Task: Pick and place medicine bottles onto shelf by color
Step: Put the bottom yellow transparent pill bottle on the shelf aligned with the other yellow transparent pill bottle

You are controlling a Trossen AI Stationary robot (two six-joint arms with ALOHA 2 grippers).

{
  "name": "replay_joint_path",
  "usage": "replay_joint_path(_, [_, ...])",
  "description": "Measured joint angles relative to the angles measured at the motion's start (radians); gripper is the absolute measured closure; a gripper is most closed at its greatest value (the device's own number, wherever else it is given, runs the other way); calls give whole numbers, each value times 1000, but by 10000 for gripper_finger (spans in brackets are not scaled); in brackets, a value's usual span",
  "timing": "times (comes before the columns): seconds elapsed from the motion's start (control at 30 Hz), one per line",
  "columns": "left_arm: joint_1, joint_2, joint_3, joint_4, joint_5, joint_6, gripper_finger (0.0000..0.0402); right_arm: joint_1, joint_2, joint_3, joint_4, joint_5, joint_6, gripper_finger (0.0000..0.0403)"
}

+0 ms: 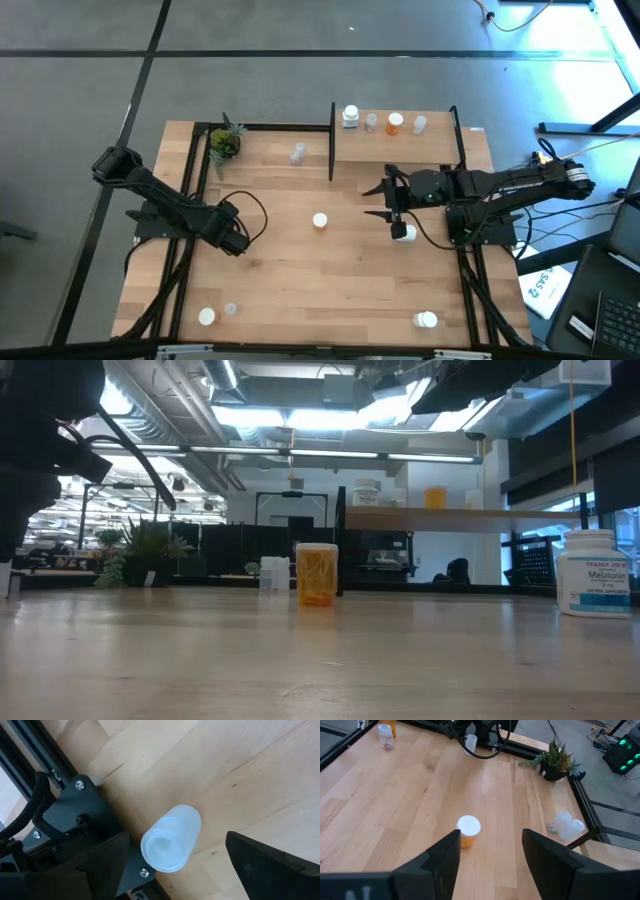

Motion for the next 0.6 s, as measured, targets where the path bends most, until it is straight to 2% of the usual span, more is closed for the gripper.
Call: replay_joint_path(0.6, [0, 0, 0, 9, -32, 0, 75, 0, 0, 0, -2, 0, 14, 189])
